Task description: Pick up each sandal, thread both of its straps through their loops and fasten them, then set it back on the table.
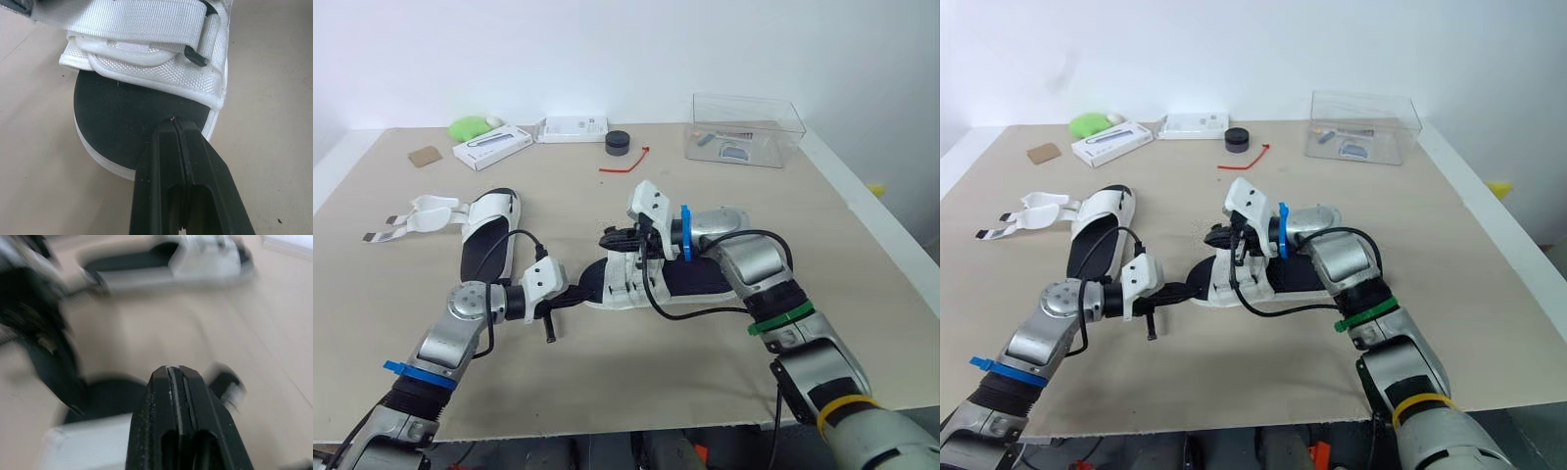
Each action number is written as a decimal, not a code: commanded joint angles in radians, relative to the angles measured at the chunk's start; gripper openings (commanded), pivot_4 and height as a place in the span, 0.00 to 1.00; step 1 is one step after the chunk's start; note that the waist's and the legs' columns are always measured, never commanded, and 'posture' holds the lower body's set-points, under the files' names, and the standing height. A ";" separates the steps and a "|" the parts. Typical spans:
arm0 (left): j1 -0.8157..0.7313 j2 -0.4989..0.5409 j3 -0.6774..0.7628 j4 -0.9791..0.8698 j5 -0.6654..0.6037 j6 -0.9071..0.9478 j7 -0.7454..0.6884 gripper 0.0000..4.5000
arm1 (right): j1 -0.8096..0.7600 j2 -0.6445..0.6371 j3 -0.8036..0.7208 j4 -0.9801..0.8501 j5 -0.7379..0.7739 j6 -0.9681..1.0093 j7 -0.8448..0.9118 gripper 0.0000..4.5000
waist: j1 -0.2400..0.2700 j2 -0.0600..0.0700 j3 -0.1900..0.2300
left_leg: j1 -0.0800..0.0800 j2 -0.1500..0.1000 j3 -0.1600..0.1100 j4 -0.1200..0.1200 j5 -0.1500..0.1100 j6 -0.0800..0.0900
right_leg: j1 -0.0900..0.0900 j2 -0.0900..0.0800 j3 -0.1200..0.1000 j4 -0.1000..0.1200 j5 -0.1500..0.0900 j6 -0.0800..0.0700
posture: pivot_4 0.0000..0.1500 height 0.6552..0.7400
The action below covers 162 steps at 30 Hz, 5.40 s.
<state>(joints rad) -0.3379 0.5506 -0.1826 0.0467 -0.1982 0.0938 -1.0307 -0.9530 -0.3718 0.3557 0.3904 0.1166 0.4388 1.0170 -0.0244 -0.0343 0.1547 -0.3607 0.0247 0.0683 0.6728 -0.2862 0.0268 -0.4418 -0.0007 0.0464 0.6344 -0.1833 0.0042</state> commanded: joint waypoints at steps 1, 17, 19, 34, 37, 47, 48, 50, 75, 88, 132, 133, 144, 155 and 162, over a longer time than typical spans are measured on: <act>0.028 0.002 -0.024 0.017 0.017 0.029 -0.004 0.00 | -0.060 0.003 0.011 0.058 -0.049 -0.013 -0.003 0.02 | 0.000 0.000 0.000 | 0.000 0.000 0.000 0.000 0.000 0.000 | 0.000 0.000 0.000 0.000 0.000 0.000 | 1.00 1.00; 0.022 -0.006 -0.017 0.011 0.014 0.024 0.000 0.00 | -0.187 -0.036 -0.123 0.255 -0.046 -0.168 0.023 0.14 | -0.002 0.000 0.000 | -0.001 0.000 0.000 0.000 0.000 0.000 | 0.000 -0.002 0.000 0.000 0.000 0.000 | 1.00 1.00; 0.019 -0.007 -0.012 0.006 0.012 0.023 -0.001 0.00 | -0.194 -0.072 -0.193 0.288 0.007 -0.199 0.074 0.30 | -0.001 0.001 0.001 | -0.002 -0.001 -0.001 0.000 0.000 0.000 | -0.001 -0.004 0.000 -0.001 0.000 0.000 | 1.00 1.00; -0.028 0.010 0.093 -0.043 -0.135 0.009 -0.088 0.38 | -0.019 -0.261 -0.237 0.478 0.014 -0.469 0.487 1.00 | -0.010 0.003 0.003 | -0.007 -0.001 -0.003 0.000 -0.002 0.000 | -0.003 -0.004 0.000 -0.005 0.000 0.002 | 1.00 1.00; -0.020 0.044 0.119 -0.085 -0.176 0.015 -0.135 0.66 | -0.018 -0.225 -0.241 0.488 0.016 -0.500 0.497 1.00 | -0.019 0.003 0.003 | -0.007 0.000 -0.003 0.000 -0.002 0.000 | -0.003 -0.003 0.000 -0.004 0.000 0.001 | 1.00 1.00; 0.093 0.110 0.214 -0.321 -0.346 0.141 -0.140 0.99 | 0.002 -0.116 -0.230 0.516 -0.021 -0.576 0.451 1.00 | -0.021 0.003 0.004 | -0.008 0.000 -0.004 0.000 -0.003 -0.002 | -0.003 -0.005 -0.001 -0.004 0.000 0.002 | 1.00 1.00; 0.099 0.108 0.220 -0.339 -0.357 0.155 -0.126 0.99 | -0.001 -0.107 -0.234 0.519 -0.020 -0.573 0.450 1.00 | -0.021 0.003 0.004 | -0.008 0.000 -0.004 0.000 -0.003 -0.002 | -0.003 -0.005 -0.001 -0.004 0.000 0.002 | 1.00 1.00; 0.109 0.102 0.230 -0.369 -0.376 0.179 -0.101 0.99 | -0.004 -0.091 -0.240 0.525 -0.015 -0.563 0.452 1.00 | -0.021 0.003 0.004 | -0.008 0.000 -0.004 0.000 -0.003 -0.002 | -0.003 -0.005 -0.001 -0.004 0.000 0.002 | 1.00 1.00; 0.151 0.085 0.218 -0.375 -0.320 0.160 -0.028 1.00 | 0.087 -0.056 -0.485 0.183 0.181 -0.056 0.082 0.02 | -0.021 0.003 0.004 | -0.008 0.000 -0.005 0.000 -0.003 -0.005 | -0.003 -0.004 -0.001 -0.003 0.000 0.001 | 1.00 1.00; 0.101 0.042 0.180 -0.316 -0.280 0.118 -0.014 1.00 | 0.361 0.193 -0.772 -0.354 0.140 0.192 -0.919 0.02 | -0.022 0.003 0.004 | -0.019 -0.002 -0.002 0.000 0.000 -0.013 | -0.017 -0.005 0.004 0.001 0.000 0.003 | 1.00 1.00; 0.114 -0.074 0.225 -0.361 -0.116 0.335 0.447 1.00 | 0.309 -0.159 -0.293 -0.437 0.459 -0.008 0.250 0.99 | -0.022 -0.005 0.004 | -0.004 0.006 -0.004 0.002 0.002 -0.010 | -0.003 0.012 0.006 -0.002 0.003 0.006 | 1.00 1.00; 0.121 -0.094 0.242 -0.388 -0.103 0.376 0.511 1.00 | 0.282 -0.126 -0.271 -0.392 0.439 -0.046 0.262 0.99 | -0.021 -0.005 0.004 | -0.004 0.006 -0.005 0.002 0.002 -0.010 | -0.003 0.012 0.005 -0.001 0.002 0.005 | 1.00 1.00; 0.094 -0.313 0.345 -0.577 0.082 0.675 1.039 1.00 | 0.065 0.033 -0.184 0.047 0.278 -0.323 0.402 0.99 | -0.019 -0.005 0.004 | -0.007 0.002 -0.005 0.002 0.001 -0.012 | -0.004 0.001 0.002 -0.002 0.008 0.000 | 1.00 1.00; -0.024 -0.353 0.393 -0.289 0.070 0.631 1.064 1.00 | 0.052 0.079 -0.190 0.098 0.238 -0.389 0.398 0.99 | -0.018 -0.005 0.004 | -0.008 0.001 -0.008 0.002 0.002 -0.014 | -0.004 -0.001 -0.001 -0.002 0.008 -0.001 | 1.00 1.00; -0.113 -0.328 0.363 -0.135 0.080 0.551 1.016 1.00 | 0.048 0.084 -0.197 0.105 0.222 -0.407 0.380 0.99 | -0.019 -0.005 0.004 | -0.008 0.001 -0.008 0.002 0.002 -0.015 | -0.004 -0.002 -0.002 -0.002 0.008 -0.001 | 1.00 1.00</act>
<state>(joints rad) -0.4304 0.2115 0.1868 -0.0889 -0.1262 0.6737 -0.0077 -0.8755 -0.2893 0.1872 0.5049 0.3322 0.0457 1.3997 -0.0431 -0.0394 0.1591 -0.3688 0.0254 0.0601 0.6749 -0.2844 0.0121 -0.4455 -0.0030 0.0441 0.6321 -0.1750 0.0029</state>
